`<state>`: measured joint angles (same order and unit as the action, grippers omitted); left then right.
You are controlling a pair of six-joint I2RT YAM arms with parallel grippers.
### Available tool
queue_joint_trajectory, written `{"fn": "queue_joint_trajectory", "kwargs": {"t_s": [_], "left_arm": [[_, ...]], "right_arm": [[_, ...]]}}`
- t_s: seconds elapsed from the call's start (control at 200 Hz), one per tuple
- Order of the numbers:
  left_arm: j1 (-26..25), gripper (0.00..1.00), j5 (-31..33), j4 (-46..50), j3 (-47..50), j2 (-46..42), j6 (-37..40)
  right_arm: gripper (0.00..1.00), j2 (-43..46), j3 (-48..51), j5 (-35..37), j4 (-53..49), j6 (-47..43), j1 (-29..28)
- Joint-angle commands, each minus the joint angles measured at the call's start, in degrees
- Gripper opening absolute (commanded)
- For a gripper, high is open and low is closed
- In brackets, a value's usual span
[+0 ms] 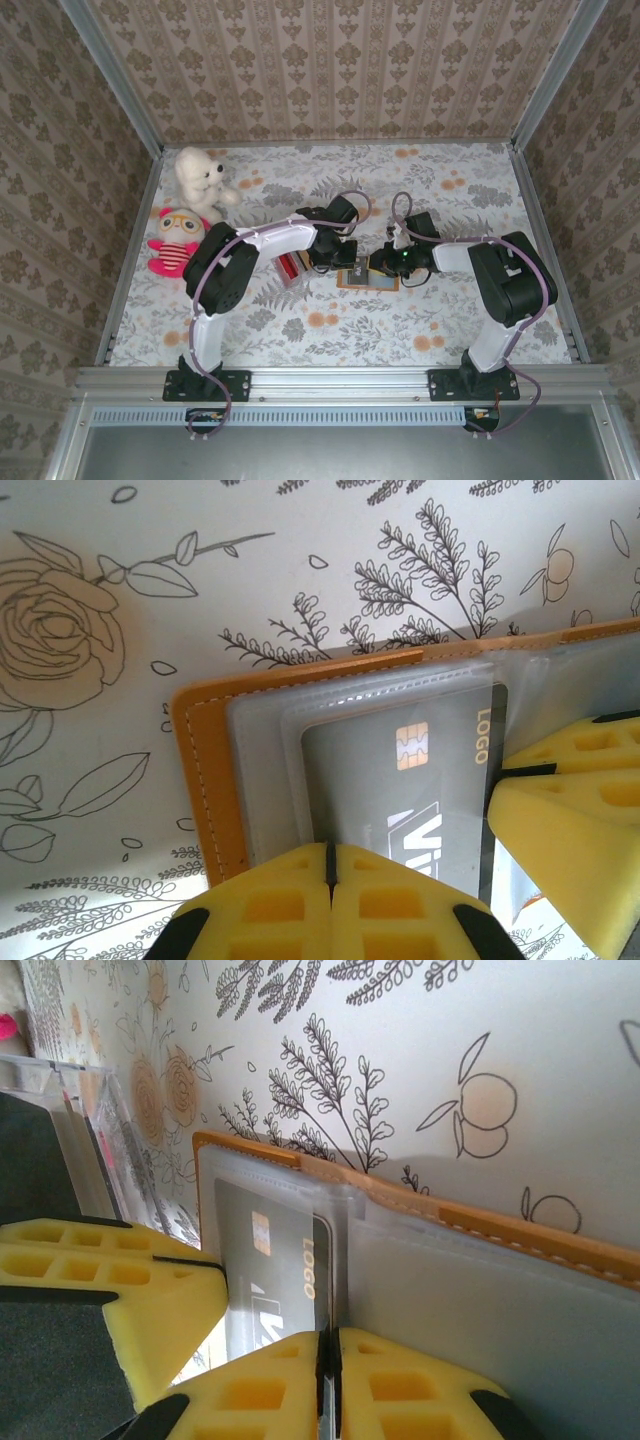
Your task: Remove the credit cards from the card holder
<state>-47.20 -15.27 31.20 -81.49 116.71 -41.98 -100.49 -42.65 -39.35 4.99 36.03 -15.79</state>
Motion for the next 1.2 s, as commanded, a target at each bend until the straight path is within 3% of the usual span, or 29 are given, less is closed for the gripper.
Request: {"fn": "queue_joint_trajectory", "kwargs": {"t_s": [0.0, 0.135, 0.28, 0.43, 0.625, 0.77, 0.985, 1.19], "left_arm": [[-1.66, 0.04, -2.54, -0.5, 2.13, 5.56, 1.74], [-1.57, 0.07, -1.0, 0.86, 1.6, 4.43, 2.24], [-1.05, 0.21, 1.09, 1.98, 1.7, 0.82, 3.09], [-0.88, 0.27, 1.27, 1.03, 1.86, -1.35, 3.46], [-0.86, 0.27, 0.53, -0.36, 2.33, -1.57, 3.23], [-0.79, 0.24, 0.06, -0.74, 2.13, -1.97, 3.05], [-1.22, 0.23, 3.01, 0.98, 1.56, -5.31, 2.67], [-1.38, 0.18, 5.18, 4.05, 1.62, -4.11, 1.79]], "right_arm": [[0.08, -1.12, -1.5, -3.54, -1.74, -1.99, -2.47], [0.0, 0.65, -1.37, -0.8, -3.16, -1.69, -2.32], [0.0, 4.16, -0.9, 1.28, -6.29, -1.4, -1.14], [0.0, 6.89, -0.85, 2.31, -11.31, -2.1, 0.28], [0.0, 8.5, -0.93, 3.67, -16.01, -3.33, 1.12], [0.0, 7.51, -0.94, -0.25, -13.87, -3.15, 0.98], [0.14, 5.62, -2.08, -1.53, -13.65, -1.79, -0.49], [0.18, 3.64, -1.81, -1.82, -12.26, -0.65, -0.8]]}}
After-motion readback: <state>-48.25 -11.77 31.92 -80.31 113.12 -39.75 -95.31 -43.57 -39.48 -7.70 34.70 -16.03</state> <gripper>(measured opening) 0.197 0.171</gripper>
